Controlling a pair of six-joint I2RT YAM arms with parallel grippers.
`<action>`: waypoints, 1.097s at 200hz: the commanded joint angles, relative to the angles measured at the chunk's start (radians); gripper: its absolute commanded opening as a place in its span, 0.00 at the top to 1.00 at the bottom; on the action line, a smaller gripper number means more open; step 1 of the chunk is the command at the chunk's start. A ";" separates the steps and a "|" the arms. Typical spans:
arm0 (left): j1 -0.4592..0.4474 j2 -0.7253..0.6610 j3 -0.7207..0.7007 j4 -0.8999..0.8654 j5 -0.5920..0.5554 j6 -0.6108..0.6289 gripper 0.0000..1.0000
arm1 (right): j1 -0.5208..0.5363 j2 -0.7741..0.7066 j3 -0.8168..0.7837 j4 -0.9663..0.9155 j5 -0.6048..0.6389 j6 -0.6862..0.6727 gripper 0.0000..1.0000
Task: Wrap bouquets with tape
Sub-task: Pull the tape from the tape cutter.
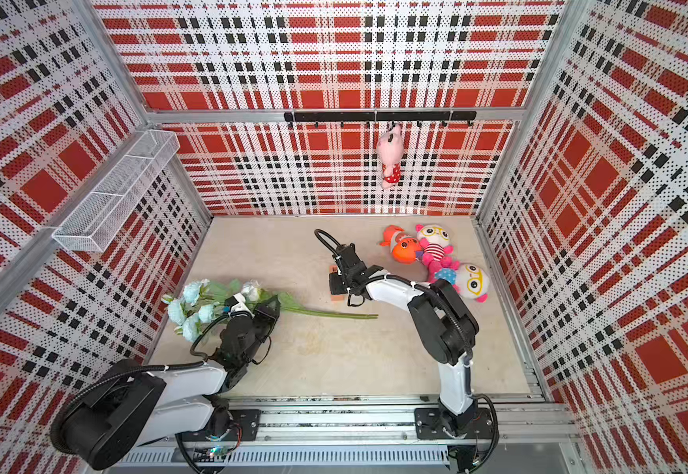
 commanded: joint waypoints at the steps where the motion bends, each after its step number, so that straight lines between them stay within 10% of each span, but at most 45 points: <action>1: 0.013 -0.009 -0.012 0.007 0.001 0.044 1.00 | 0.010 0.026 0.019 -0.016 0.019 0.016 0.69; 219: 0.008 0.011 -0.001 0.016 -0.016 0.007 1.00 | 0.010 0.016 0.033 -0.018 0.031 0.006 0.99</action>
